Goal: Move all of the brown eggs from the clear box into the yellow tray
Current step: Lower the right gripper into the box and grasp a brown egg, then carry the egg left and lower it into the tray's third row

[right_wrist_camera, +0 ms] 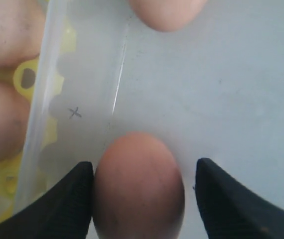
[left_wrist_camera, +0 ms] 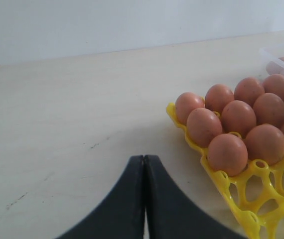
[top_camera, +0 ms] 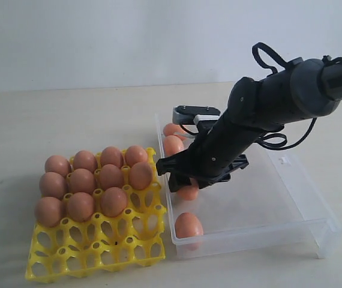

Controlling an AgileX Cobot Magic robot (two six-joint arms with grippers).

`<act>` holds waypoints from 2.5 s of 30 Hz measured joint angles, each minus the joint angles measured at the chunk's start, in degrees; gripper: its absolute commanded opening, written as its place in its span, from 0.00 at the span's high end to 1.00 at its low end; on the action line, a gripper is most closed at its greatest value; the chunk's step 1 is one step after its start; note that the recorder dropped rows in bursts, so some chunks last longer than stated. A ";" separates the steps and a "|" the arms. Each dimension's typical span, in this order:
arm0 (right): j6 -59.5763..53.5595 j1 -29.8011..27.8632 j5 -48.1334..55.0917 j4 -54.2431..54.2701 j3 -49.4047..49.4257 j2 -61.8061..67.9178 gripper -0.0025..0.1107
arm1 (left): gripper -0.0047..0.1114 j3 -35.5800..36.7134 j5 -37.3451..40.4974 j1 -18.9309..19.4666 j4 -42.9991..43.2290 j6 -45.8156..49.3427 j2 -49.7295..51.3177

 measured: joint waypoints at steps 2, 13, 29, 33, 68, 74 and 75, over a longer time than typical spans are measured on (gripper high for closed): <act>-0.36 0.00 -0.76 0.00 0.00 0.15 0.46 | 0.96 0.00 0.00 0.00 0.00 0.00 0.00; -2.01 0.00 -3.84 0.33 0.00 0.19 0.97 | 0.96 0.00 0.00 0.00 0.00 0.00 0.00; -5.17 0.13 -4.48 -2.87 0.00 -4.02 0.98 | 0.96 0.00 0.00 0.00 0.00 0.00 0.00; -5.28 2.15 -10.43 -6.73 2.36 -12.49 0.98 | 0.96 0.00 0.00 0.00 0.00 0.00 0.00; 6.97 18.51 -46.81 -5.44 15.55 -6.71 0.98 | 0.96 0.00 0.00 0.00 0.00 0.00 0.00; 7.19 18.89 -45.86 -5.44 15.55 -6.71 0.98 | 0.96 0.00 0.00 0.00 0.00 0.00 0.00; 7.19 18.89 -45.77 -5.44 15.55 -6.71 0.98 | 0.96 0.00 0.00 0.00 0.00 0.00 0.00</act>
